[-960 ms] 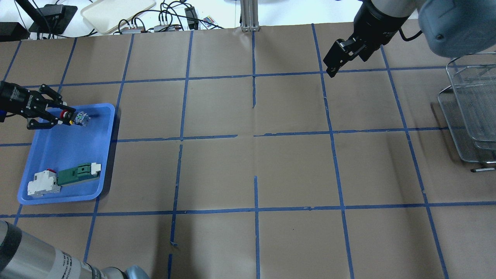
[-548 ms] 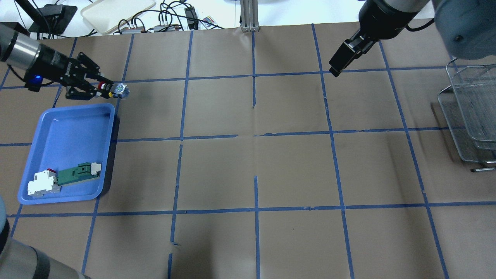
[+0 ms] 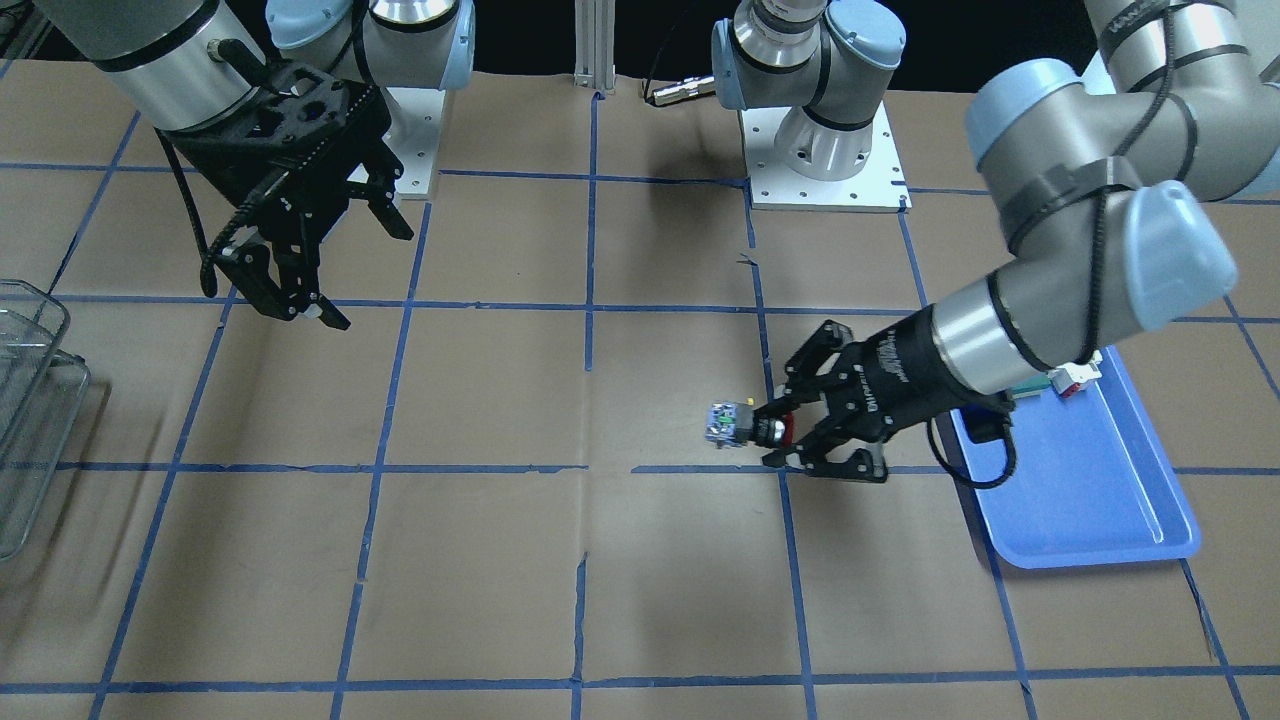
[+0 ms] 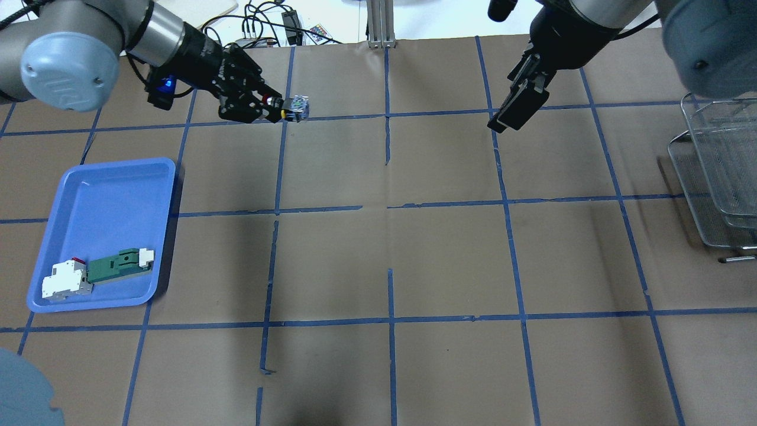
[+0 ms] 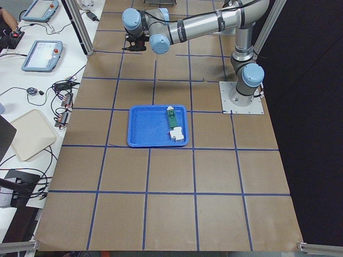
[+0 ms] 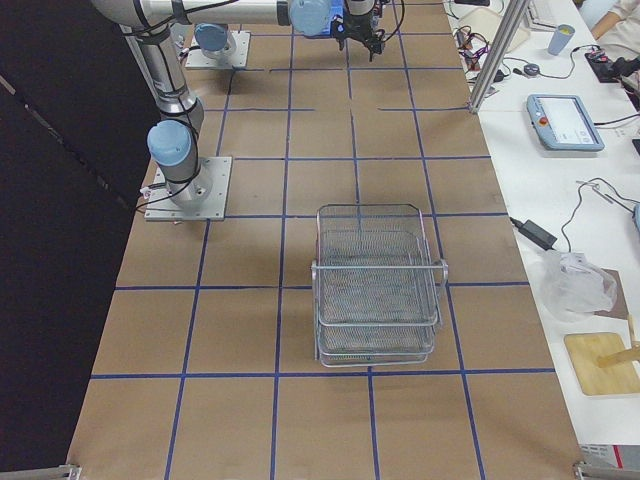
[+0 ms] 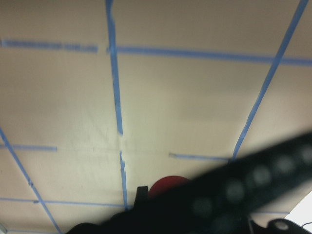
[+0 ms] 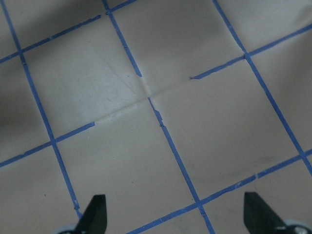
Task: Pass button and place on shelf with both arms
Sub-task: 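Lift the button and carry it toward the right gripper while the right gripper lowers, then grasp the button with the right gripper beside the left gripper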
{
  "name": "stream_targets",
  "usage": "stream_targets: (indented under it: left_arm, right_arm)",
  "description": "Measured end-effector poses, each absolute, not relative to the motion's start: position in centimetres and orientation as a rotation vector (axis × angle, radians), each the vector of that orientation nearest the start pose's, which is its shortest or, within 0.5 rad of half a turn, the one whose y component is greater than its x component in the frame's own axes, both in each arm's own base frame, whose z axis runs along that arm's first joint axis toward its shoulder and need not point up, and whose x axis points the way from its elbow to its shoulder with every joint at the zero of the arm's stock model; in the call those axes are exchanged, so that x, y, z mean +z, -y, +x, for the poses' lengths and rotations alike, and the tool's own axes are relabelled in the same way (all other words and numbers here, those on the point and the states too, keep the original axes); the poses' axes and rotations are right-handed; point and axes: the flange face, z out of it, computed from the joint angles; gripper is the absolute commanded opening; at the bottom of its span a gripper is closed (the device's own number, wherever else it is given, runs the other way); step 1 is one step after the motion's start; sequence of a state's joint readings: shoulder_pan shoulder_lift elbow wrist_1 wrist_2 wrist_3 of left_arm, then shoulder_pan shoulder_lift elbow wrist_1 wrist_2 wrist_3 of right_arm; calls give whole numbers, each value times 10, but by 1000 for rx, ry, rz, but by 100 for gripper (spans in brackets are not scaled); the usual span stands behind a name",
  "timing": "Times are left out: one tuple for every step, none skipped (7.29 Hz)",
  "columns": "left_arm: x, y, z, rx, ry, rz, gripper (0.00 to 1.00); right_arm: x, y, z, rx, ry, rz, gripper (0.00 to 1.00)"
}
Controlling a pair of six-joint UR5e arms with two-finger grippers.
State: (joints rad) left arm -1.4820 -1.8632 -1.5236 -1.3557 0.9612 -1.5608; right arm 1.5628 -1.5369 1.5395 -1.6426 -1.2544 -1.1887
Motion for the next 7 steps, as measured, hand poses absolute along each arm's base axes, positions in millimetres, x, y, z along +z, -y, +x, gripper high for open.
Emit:
stream_targets:
  left_arm:
    - [396,606,-182,787,-2348,-2581,0]
    - [403,595,-219,799,-2348,-2585,0]
    - [408,586,-245,823,-2352,-2585,0]
    - [410,579,-260,857,-2345,-2584,0]
    - [411,573,-275,877,-2341,-2579,0]
    - [416,565,-291,887,-2347,-2574,0]
    - [421,557,-304,895,-2353,-2571,0]
  right_arm:
    - [493,511,162,-325,-2302,-1741,100]
    - [489,508,163,-313,-2202,-1855,100]
    - [485,506,163,-297,-2106,-1949,100]
    - [482,505,162,-289,-2017,-2031,100]
    - [481,506,162,-300,-1959,-2082,100]
    - [482,508,166,-343,-1921,-2085,100]
    - [483,514,170,-401,-1892,-2061,100]
